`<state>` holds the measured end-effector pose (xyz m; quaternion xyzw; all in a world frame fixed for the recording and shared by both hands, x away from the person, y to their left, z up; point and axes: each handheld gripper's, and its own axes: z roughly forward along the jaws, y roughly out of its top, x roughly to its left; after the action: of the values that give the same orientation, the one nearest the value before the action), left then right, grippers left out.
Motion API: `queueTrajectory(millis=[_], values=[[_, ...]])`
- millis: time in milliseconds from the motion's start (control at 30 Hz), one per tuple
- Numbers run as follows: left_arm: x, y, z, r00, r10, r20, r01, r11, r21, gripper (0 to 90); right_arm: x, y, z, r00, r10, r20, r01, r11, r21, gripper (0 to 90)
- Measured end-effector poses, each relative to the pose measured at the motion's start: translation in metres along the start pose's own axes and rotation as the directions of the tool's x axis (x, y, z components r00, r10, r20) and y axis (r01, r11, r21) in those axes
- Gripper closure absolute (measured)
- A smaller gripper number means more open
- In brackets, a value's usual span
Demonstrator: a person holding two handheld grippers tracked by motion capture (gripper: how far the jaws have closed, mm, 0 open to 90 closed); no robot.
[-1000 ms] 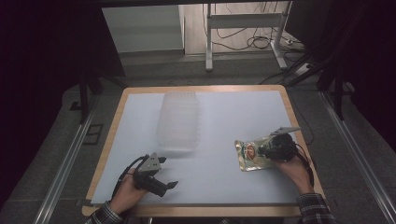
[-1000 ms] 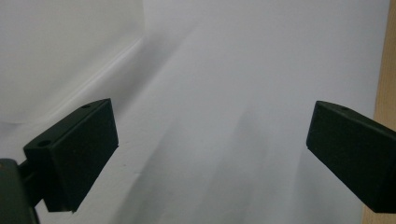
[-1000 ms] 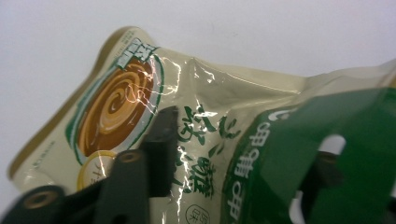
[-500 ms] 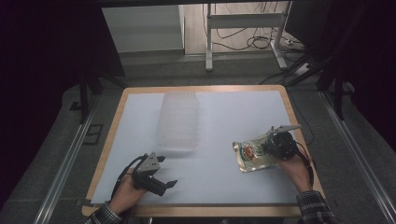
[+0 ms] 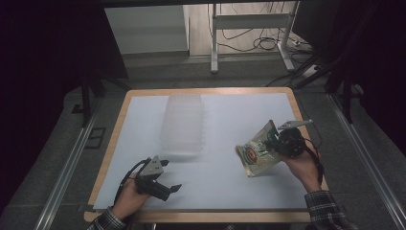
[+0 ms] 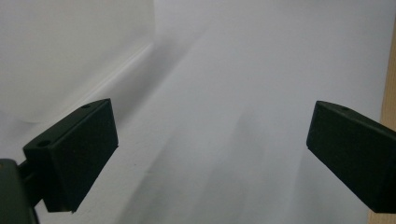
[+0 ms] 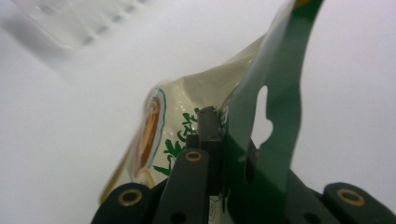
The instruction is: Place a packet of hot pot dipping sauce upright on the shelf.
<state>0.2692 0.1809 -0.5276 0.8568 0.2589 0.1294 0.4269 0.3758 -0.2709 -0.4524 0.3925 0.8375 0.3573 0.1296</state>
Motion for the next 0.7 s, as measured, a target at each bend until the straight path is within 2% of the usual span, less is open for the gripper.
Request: queueTrajectory(millis=[33, 200, 400, 700], values=[[0.0, 0.0, 0.0, 1.0, 0.0, 0.0, 0.0, 1.0, 0.0, 2.0, 0.0, 0.0, 0.0, 1.0, 0.0, 0.0, 0.0, 1.0, 0.0, 89.4], [0.0, 0.0, 0.0, 1.0, -0.001, 0.001, 0.001, 1.0, 0.0, 2.0, 0.005, 0.012, -0.007, 0.9979, -0.001, -0.065, -0.002, 0.999, -0.04, 89.4], [0.0, 0.0, 0.0, 1.0, -0.003, 0.002, 0.003, 1.0, -0.001, 1.9, 0.01, 0.025, -0.015, 0.9951, -0.01, -0.099, 0.003, 0.997, -0.072, 89.4], [0.0, 0.0, 0.0, 1.0, -0.003, 0.002, 0.003, 1.0, -0.001, 1.9, 0.013, 0.043, -0.022, 0.9965, -0.046, -0.07, 0.04, 0.995, -0.091, 89.5]])
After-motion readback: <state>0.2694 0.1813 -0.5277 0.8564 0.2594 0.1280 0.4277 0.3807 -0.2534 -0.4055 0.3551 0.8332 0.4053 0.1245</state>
